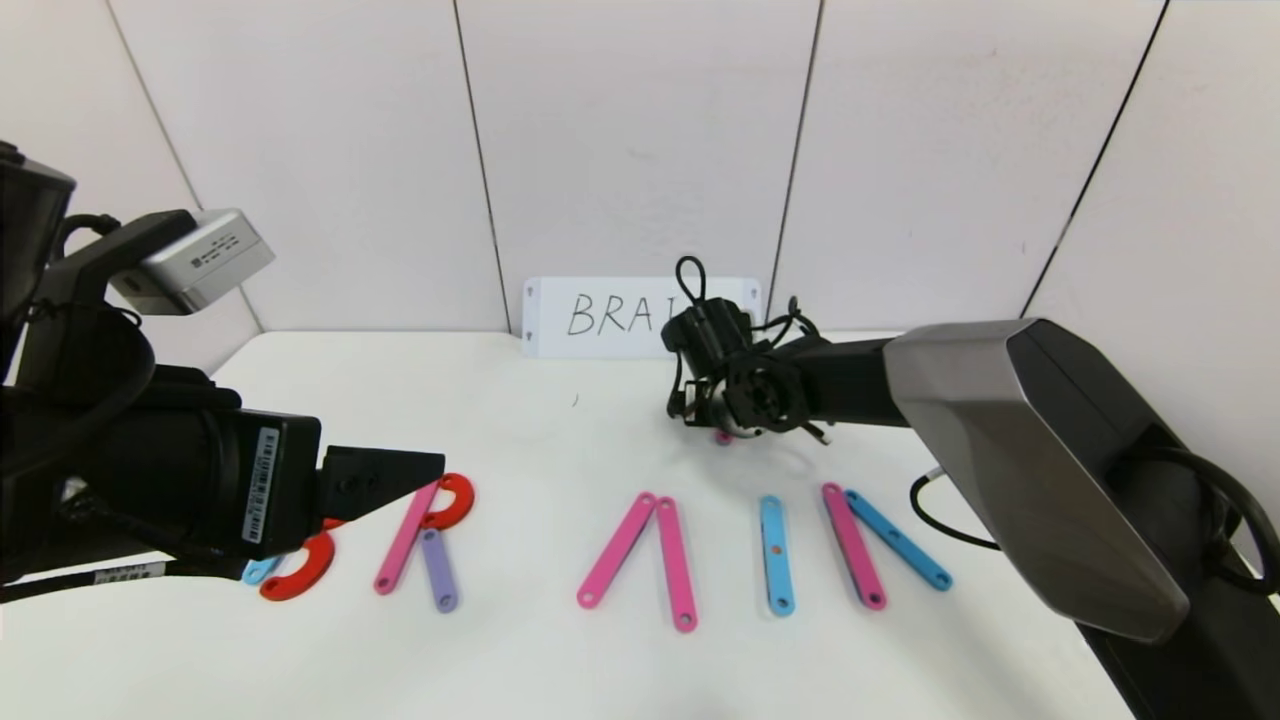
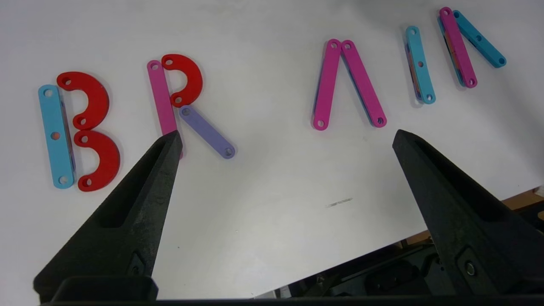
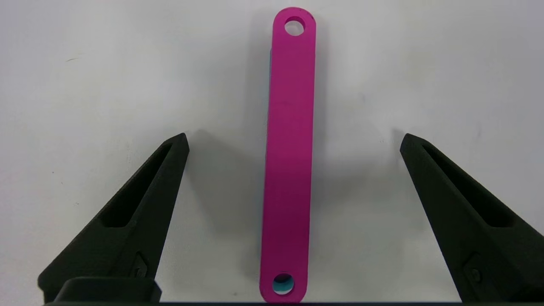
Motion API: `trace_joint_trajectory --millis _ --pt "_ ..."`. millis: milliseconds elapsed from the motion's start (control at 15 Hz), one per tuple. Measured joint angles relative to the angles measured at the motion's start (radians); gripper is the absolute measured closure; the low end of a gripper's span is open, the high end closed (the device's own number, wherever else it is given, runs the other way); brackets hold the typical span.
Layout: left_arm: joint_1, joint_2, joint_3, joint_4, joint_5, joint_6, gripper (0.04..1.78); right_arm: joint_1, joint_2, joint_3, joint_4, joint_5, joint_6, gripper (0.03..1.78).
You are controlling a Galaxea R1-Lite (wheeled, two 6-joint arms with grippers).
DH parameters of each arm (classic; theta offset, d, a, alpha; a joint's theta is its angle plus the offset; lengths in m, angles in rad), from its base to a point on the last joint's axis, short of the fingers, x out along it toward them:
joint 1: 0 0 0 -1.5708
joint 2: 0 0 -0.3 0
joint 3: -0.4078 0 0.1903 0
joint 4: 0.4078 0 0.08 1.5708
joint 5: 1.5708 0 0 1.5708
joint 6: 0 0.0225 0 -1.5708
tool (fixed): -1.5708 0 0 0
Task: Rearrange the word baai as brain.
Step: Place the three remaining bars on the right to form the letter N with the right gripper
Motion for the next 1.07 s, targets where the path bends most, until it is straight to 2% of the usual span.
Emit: trace_joint_trajectory --millis 1067 --pt "-0.001 0.001 0.0 0.001 0.001 0.001 0.09 0.001 0.003 0.0 -0.006 0.0 -0.005 0.11"
